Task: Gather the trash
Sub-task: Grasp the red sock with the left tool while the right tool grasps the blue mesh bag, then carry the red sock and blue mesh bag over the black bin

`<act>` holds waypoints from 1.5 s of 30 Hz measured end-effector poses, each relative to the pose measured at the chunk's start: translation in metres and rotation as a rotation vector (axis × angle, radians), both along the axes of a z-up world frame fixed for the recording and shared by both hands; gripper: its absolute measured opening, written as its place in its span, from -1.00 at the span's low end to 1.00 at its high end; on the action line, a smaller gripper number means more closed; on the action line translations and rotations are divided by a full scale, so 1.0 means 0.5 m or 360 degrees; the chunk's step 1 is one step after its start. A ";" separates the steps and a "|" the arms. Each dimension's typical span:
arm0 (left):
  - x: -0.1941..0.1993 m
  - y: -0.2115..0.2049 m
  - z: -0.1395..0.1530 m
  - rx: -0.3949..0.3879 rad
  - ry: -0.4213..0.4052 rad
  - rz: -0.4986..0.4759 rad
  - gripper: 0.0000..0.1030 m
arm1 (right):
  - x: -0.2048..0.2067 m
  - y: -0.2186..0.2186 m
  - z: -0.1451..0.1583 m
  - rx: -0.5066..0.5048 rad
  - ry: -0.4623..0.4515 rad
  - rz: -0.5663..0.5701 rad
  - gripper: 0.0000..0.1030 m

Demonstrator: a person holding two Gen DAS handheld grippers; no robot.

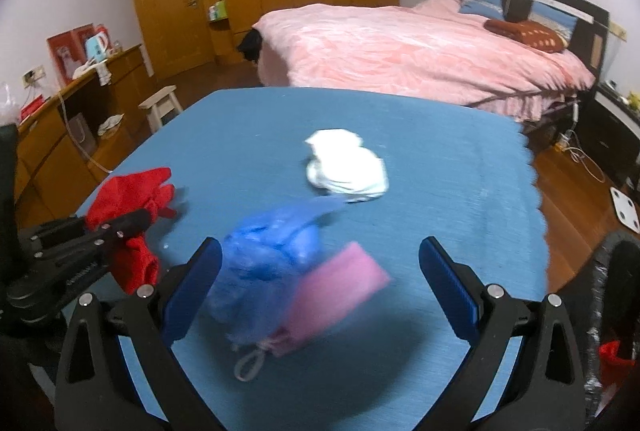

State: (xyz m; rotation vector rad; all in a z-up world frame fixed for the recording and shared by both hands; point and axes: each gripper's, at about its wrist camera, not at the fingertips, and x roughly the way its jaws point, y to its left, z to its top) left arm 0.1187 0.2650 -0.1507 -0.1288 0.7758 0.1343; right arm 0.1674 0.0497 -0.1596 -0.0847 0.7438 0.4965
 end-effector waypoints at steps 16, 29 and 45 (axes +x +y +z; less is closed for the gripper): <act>-0.028 0.042 0.036 0.0017 -0.0043 0.0051 -0.75 | 0.025 0.099 -0.056 -0.0137 0.0129 0.0103 0.79; -0.040 0.038 0.055 0.0023 -0.0067 0.0060 -0.75 | 0.013 0.082 -0.016 -0.0030 0.0143 0.0168 0.11; -0.059 -0.057 0.166 0.0034 -0.0217 -0.0046 -0.75 | -0.027 -0.034 0.134 0.0124 -0.0036 0.0081 0.16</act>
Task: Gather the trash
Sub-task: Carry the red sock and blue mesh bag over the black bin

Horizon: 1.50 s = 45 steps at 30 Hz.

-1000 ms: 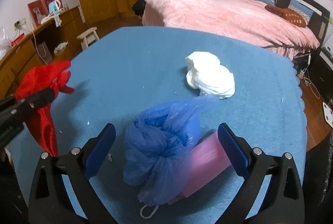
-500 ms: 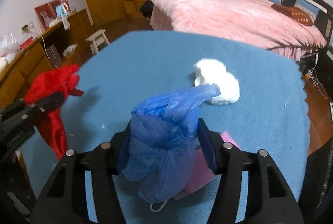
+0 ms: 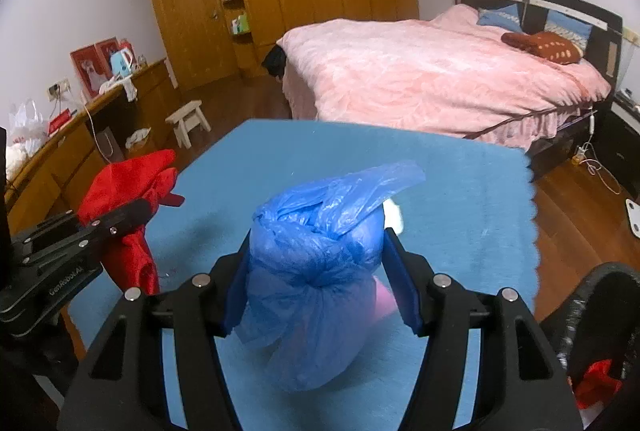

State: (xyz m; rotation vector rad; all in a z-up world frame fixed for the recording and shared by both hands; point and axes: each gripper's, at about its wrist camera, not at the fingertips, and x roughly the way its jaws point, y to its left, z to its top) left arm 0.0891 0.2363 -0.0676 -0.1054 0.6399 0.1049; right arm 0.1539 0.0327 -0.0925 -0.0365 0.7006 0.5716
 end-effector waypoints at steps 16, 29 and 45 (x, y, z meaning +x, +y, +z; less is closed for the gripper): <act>-0.012 -0.157 0.062 -0.0023 -0.0069 -0.0233 -0.75 | -0.070 -0.160 0.072 0.0037 -0.0106 -0.0161 0.16; -0.005 -0.310 0.078 -0.0017 -0.0083 -0.0482 -0.75 | -0.114 -0.321 0.086 0.0042 -0.0139 -0.0385 0.16; 0.014 -0.500 0.068 -0.0016 -0.0088 -0.0777 -0.74 | -0.154 -0.516 0.075 -0.0019 -0.0174 -0.0675 0.16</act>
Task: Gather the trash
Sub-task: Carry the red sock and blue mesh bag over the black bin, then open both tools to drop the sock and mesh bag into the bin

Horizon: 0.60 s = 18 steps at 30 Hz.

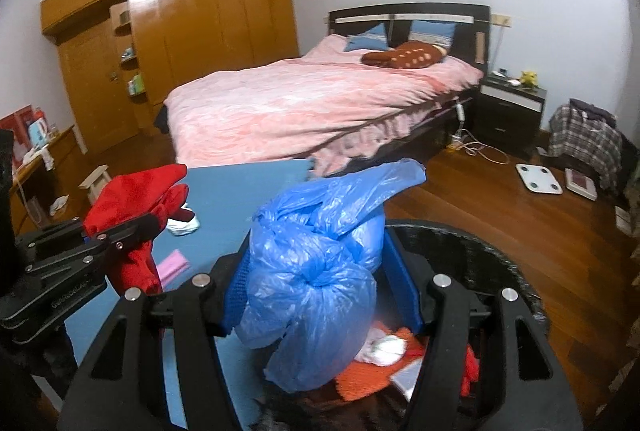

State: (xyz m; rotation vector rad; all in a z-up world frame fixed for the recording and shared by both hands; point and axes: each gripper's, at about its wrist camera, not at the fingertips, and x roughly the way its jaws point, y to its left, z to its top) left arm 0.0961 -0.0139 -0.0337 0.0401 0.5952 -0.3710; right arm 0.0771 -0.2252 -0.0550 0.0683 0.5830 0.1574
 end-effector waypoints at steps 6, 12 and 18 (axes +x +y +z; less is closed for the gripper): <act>0.016 -0.077 -0.015 0.0017 0.0009 -0.0125 -0.74 | -0.006 -0.076 -0.022 -0.0012 0.0026 -0.0126 0.16; 0.033 -0.144 -0.044 0.0036 0.0034 -0.0206 -0.74 | -0.009 -0.139 -0.054 -0.0025 0.0071 -0.0224 0.16; 0.049 -0.201 -0.067 0.0052 0.0053 -0.0254 -0.74 | -0.011 -0.177 -0.085 -0.0044 0.0105 -0.0282 0.17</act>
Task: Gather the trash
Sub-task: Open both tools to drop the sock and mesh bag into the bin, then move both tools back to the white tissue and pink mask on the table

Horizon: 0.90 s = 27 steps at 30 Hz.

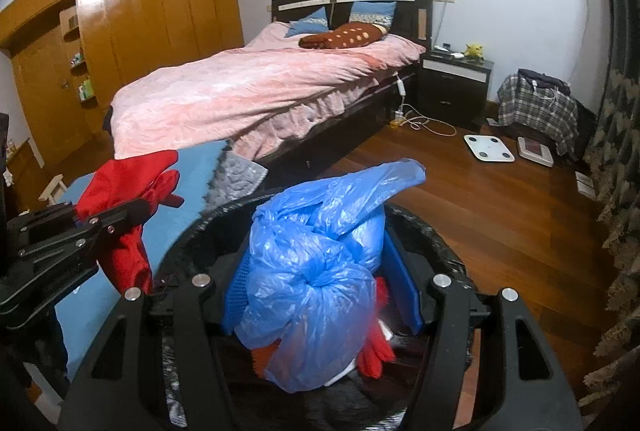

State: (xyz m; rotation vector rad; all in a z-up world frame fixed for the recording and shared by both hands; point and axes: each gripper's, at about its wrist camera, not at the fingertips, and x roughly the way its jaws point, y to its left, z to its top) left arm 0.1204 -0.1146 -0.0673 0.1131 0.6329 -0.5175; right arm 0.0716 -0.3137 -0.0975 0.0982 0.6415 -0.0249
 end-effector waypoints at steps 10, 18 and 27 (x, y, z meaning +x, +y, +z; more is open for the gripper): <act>0.027 -0.034 -0.030 -0.0027 0.0086 -0.0077 -0.08 | -0.006 -0.049 -0.040 -0.0016 0.0046 -0.0103 0.52; 0.020 0.025 -0.020 -0.0016 0.0049 -0.0003 0.39 | -0.015 -0.050 -0.049 -0.0003 0.0050 -0.0152 0.81; 0.003 0.168 0.002 -0.0002 -0.0026 0.0250 0.64 | 0.005 0.036 -0.024 0.0017 0.0009 -0.0015 0.86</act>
